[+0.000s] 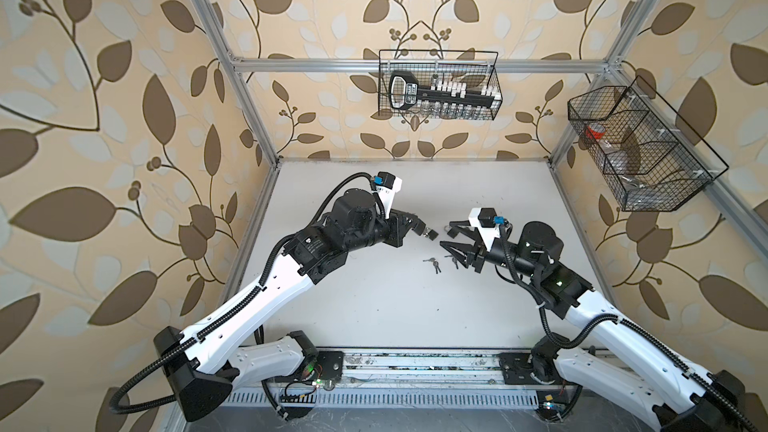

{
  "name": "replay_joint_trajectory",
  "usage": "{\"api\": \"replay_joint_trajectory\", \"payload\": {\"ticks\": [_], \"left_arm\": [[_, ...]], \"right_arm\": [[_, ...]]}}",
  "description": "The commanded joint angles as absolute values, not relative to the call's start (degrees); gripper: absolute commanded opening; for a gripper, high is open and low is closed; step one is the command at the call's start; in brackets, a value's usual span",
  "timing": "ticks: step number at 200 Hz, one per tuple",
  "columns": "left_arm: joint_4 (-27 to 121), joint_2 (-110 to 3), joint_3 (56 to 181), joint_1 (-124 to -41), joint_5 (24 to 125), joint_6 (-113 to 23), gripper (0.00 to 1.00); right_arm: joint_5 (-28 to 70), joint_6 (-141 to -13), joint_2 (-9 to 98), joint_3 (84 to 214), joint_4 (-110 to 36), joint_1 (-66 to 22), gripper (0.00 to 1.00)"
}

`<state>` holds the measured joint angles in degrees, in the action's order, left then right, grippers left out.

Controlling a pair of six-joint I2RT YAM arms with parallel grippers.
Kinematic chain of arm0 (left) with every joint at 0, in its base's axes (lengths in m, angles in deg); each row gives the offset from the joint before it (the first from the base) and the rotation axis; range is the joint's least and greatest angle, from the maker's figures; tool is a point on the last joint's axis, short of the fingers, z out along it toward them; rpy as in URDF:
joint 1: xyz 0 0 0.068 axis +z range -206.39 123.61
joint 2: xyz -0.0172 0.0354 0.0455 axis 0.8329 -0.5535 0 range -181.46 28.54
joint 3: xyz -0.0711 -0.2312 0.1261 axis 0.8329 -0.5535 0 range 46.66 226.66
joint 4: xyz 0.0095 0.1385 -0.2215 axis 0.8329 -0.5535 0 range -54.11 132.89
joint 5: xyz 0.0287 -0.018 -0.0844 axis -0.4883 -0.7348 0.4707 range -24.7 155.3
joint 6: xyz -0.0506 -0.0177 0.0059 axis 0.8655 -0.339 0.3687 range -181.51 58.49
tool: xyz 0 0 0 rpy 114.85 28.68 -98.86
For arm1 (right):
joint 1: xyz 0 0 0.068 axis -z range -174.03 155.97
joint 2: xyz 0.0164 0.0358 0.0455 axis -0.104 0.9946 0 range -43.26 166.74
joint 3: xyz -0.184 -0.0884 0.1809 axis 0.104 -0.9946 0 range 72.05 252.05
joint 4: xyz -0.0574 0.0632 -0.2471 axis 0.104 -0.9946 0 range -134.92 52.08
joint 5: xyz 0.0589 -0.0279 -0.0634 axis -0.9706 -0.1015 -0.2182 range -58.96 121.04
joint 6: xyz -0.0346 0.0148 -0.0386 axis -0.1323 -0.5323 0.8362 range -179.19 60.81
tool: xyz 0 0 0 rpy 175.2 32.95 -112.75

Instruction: Lock with the key

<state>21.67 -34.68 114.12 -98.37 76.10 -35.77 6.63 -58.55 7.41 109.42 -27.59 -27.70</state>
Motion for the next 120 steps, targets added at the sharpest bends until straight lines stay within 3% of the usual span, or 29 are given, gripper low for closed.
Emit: {"api": "replay_joint_trajectory", "payload": {"ticks": [1,35,71,120], "left_arm": [[25.59,-32.04,114.17,-98.41,73.64,-33.19,0.00],[27.65,-31.06,112.91,-98.41,72.95,-30.90,0.00],[27.66,-30.96,112.66,-98.41,73.13,-30.62,0.00],[27.38,-30.96,112.65,-98.47,73.33,-30.62,0.00]], "right_arm": [[14.62,-56.32,8.44,107.20,-19.61,-30.79,0.59],[21.22,-57.19,12.35,104.93,-10.83,-35.47,0.56],[21.72,-58.62,15.96,106.23,-7.11,-36.77,0.53],[22.36,-59.37,18.52,107.11,-6.05,-36.98,0.41]]}}
